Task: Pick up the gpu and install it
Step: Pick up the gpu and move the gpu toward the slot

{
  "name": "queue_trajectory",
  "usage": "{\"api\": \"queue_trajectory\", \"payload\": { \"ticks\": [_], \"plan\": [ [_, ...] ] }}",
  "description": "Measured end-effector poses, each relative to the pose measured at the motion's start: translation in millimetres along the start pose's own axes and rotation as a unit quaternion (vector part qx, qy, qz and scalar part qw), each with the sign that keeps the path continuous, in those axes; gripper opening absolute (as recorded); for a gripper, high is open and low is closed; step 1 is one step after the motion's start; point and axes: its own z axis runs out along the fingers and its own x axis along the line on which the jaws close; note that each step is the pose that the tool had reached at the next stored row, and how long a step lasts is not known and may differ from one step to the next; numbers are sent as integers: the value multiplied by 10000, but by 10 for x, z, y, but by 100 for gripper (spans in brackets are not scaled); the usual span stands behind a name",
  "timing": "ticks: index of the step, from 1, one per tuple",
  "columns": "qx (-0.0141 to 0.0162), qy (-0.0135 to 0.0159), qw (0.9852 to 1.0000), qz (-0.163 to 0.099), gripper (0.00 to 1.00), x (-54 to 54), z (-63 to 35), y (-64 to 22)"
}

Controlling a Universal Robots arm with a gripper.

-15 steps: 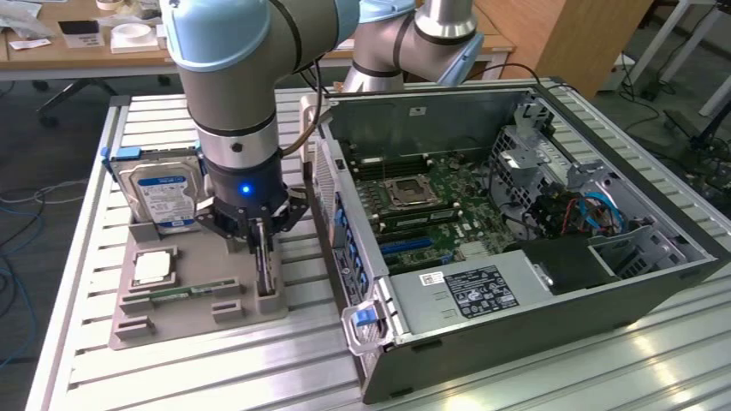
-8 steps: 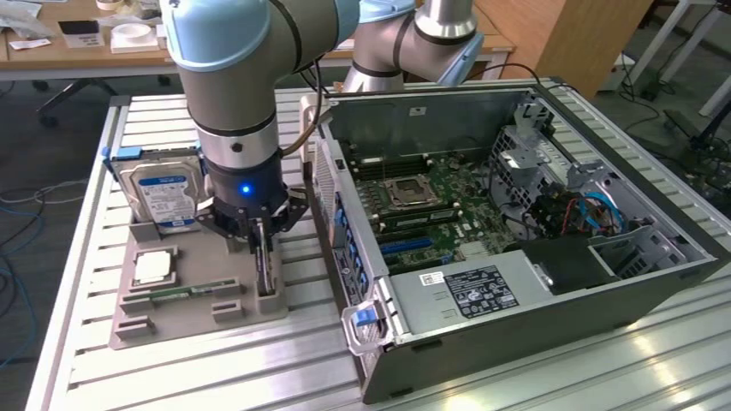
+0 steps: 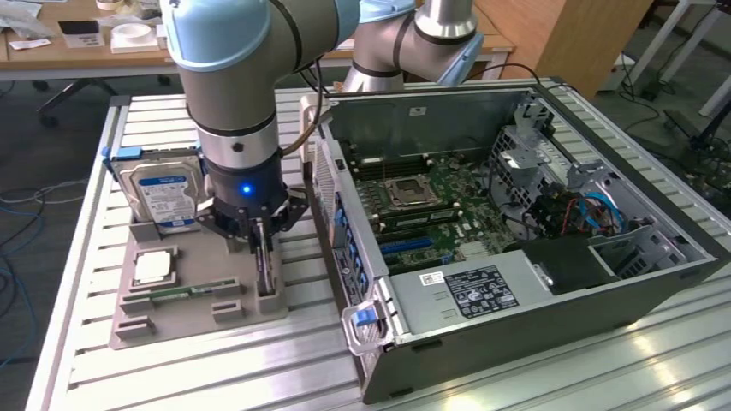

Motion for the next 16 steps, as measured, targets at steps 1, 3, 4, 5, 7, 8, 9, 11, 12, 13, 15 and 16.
{"api": "queue_trajectory", "payload": {
  "ticks": [1, 3, 4, 5, 7, 8, 9, 11, 12, 13, 15, 16],
  "plan": [
    [0, 1, 10000, -31, 27, 0, 0, 0],
    [-1, 2, 10000, -39, 27, 0, 0, 0],
    [-1, 2, 10000, -40, 27, 0, 0, 0],
    [-1, 2, 10000, -40, 27, 0, 0, 0],
    [-1, 2, 10000, -40, 27, 0, 0, 0],
    [-1, 2, 10000, -40, 27, 0, -1, 0],
    [-1, 2, 10000, -40, 27, -1, -4, 1],
    [0, 3, 10000, -40, 27, 0, -21, 1],
    [-1, 2, 10000, -40, 27, -1, -31, 1],
    [-1, 2, 10000, -40, 27, -1, -44, 2],
    [-1, 2, 10000, -40, 27, -2, -76, 3],
    [-1, 2, 10000, -40, 27, -2, -94, 4]
  ]
}}
